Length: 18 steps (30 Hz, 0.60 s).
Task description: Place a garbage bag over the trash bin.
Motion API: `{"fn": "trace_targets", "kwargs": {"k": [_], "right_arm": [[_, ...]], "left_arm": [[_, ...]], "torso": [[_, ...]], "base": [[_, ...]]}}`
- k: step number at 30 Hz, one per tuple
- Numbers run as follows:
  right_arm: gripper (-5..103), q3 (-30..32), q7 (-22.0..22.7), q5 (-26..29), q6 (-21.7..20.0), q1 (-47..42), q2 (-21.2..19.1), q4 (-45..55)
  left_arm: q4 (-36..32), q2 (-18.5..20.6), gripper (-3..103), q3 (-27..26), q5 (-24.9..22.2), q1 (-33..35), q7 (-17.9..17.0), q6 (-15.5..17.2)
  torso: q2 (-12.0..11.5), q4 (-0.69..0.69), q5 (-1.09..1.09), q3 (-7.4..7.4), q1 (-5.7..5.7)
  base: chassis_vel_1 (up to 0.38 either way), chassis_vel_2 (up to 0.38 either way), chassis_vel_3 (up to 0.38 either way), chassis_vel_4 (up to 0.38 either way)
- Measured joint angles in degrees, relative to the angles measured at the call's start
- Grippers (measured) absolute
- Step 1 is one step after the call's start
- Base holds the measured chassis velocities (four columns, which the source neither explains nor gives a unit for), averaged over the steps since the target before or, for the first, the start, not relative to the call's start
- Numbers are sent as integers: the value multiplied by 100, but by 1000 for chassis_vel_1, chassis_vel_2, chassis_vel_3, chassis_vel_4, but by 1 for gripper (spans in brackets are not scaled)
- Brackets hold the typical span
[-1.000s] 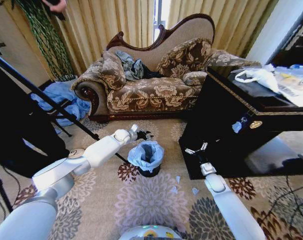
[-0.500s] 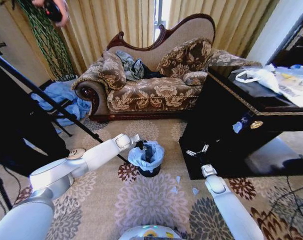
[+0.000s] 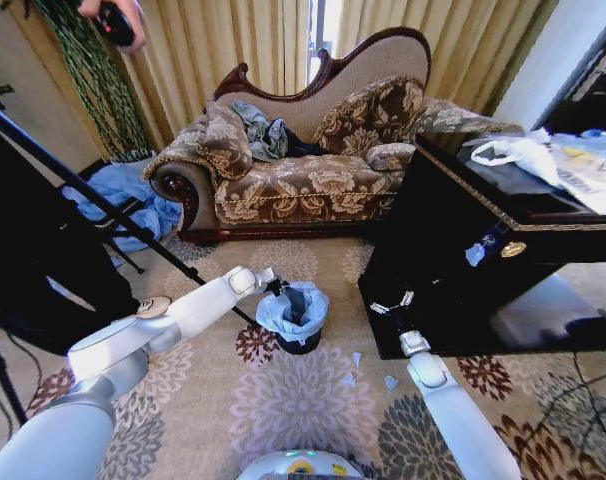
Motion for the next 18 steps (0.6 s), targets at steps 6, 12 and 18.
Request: {"fn": "trace_targets", "kwargs": {"k": [6, 12, 18], "right_arm": [[100, 44, 16, -43, 57, -36, 1, -34], [100, 57, 18, -58, 69, -51, -9, -50], [100, 77, 21, -65, 92, 7, -10, -121]], "left_arm": [[227, -201, 0, -228, -47, 14, -59, -77], [84, -153, 0, -268, -89, 52, -90, -72], [-232, -11, 15, -125, -9, 85, -83, 9]], "torso": [[0, 0, 0, 0, 0], [0, -1, 1, 0, 0], [0, 1, 0, 0, 0]], "base": [[0, 0, 0, 0], [0, 0, 0, 0], [0, 0, 0, 0]]}}
